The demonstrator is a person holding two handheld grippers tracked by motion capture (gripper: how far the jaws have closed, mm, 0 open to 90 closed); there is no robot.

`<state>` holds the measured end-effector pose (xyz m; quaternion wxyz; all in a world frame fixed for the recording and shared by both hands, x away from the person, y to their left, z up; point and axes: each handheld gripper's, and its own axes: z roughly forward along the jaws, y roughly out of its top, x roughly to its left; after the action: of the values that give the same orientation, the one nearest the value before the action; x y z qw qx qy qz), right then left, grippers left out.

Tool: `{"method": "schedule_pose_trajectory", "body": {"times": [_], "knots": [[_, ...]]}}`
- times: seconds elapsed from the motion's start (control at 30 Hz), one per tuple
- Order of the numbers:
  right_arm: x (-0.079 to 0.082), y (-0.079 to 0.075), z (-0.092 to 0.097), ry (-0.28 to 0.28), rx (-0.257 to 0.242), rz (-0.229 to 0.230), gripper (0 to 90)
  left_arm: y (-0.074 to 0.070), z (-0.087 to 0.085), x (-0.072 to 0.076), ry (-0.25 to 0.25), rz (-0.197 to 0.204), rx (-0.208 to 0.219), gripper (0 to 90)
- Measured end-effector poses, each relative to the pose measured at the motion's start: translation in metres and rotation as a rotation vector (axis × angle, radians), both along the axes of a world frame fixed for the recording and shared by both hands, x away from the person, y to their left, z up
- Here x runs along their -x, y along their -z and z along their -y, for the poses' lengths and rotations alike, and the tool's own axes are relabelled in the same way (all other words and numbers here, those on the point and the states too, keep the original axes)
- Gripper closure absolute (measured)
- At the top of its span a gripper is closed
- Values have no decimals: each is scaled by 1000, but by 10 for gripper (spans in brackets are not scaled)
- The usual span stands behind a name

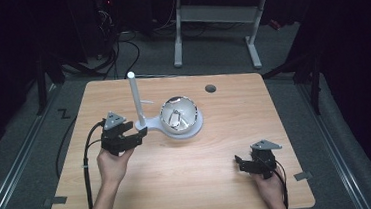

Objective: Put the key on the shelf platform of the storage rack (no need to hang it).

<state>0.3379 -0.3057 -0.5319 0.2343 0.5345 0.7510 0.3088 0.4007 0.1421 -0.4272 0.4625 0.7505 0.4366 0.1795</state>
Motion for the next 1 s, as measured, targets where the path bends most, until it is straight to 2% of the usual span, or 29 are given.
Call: {"method": "schedule_pose_trajectory", "body": {"times": [0.27,1.0], "knots": [[0,0,0,0,0,0,225,4,-8,7,-15,-2,21,400],[0,0,0,0,0,0,225,18,-21,30,-31,-20,27,396]]}}
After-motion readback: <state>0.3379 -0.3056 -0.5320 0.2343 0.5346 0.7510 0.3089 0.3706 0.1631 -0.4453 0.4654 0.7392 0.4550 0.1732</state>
